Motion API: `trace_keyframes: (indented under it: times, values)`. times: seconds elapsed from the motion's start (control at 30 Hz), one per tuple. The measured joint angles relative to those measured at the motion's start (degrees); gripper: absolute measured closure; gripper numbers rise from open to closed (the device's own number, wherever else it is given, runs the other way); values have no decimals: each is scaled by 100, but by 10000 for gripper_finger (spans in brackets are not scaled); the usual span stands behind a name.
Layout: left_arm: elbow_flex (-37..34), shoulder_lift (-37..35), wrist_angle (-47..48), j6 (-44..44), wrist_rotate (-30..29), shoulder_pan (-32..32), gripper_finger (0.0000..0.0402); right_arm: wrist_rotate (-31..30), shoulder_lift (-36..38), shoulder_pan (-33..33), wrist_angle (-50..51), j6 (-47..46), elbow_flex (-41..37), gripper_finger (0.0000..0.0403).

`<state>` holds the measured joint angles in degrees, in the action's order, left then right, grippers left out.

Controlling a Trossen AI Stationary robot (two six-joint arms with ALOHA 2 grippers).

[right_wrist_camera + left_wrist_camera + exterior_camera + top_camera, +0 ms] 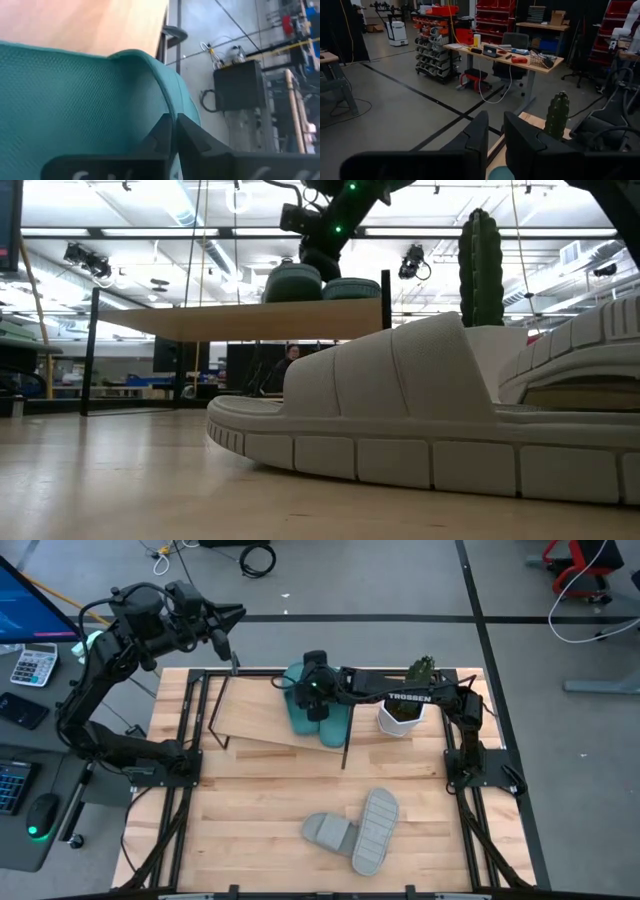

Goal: Pick and place slides into the shelf
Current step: Put the green slide on the shelf, then put the left gray slide on the shelf

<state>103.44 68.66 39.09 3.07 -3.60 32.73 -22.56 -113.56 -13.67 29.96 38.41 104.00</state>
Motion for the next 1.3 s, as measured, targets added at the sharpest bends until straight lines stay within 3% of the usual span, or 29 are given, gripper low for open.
trace_keyframes:
  times: [0.2,0.57,0.8,1.0,1.17,1.3]
  values:
    - [0,64,-97,1,0,-1,339,-327,0,7,139,-139,9,394]
    - [0,153,-155,-74,0,-2,336,131,0,81,281,-532,18,375]
    - [0,146,-160,-74,0,-2,342,275,0,94,340,-545,22,305]
    - [0,146,-160,-76,-2,0,338,56,25,94,400,-736,22,244]
    - [0,146,-115,-79,-2,0,341,-18,218,112,453,-786,110,219]
    - [0,179,92,-78,1,0,340,-33,495,164,821,-1332,344,213]
